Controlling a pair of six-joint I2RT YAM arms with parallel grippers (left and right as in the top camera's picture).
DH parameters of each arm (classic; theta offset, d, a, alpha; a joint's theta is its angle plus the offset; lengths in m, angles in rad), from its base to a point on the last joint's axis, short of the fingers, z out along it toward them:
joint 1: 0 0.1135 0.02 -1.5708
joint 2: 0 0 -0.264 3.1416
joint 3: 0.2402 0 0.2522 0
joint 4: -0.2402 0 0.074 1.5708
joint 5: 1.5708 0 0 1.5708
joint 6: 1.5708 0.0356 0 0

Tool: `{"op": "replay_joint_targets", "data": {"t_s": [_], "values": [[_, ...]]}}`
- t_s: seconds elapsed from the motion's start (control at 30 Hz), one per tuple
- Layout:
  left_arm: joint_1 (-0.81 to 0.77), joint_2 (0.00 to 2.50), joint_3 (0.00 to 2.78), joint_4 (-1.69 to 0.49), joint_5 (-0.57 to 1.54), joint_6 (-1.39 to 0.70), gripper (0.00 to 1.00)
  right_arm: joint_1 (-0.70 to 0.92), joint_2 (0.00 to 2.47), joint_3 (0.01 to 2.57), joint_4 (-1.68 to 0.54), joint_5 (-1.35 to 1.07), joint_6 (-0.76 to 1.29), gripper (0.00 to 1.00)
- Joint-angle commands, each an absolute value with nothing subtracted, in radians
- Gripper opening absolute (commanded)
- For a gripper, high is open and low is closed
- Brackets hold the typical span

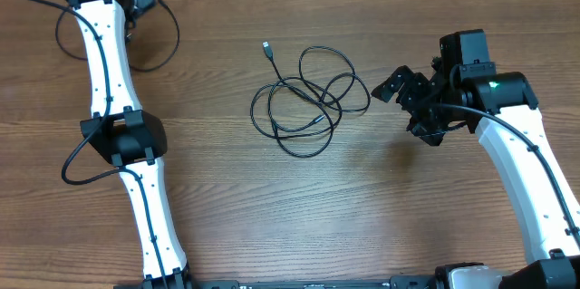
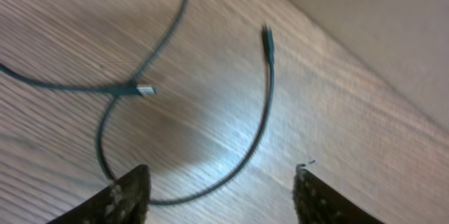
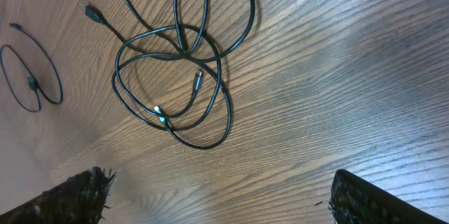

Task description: Untangle cables

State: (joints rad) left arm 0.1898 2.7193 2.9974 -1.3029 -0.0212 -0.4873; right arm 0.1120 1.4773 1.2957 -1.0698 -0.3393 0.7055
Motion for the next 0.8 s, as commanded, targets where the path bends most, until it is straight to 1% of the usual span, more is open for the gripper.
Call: {"op": "replay_joint_targets", "data": {"t_s": [0.0,0.13,0.2,0.43,0.57,0.77], "values": [[0.188,2.714,2.957,-1.343,0.017,-0.494,0.86,0.110,1.468,1.309,-1.068,-0.333,0.698,1.00],[0.189,2.714,2.897,-1.365,-0.026,-0.490,0.95,0.110,1.468,1.309,-1.068,-0.333,0.698,1.00],[0.191,2.714,2.859,-1.365,-0.056,-0.490,0.96,0.110,1.468,1.309,-1.068,-0.333,0.698,1.00],[0.207,2.715,2.712,-1.340,-0.132,-0.465,0.98,0.110,1.468,1.309,-1.068,-0.333,0.698,1.00],[0.242,2.715,2.654,-1.304,-0.160,-0.441,0.98,0.110,1.468,1.309,-1.068,-0.333,0.698,1.00],[0.304,2.715,2.639,-1.269,-0.160,-0.441,0.96,0.110,1.468,1.309,-1.068,-0.333,0.698,1.00]]}}
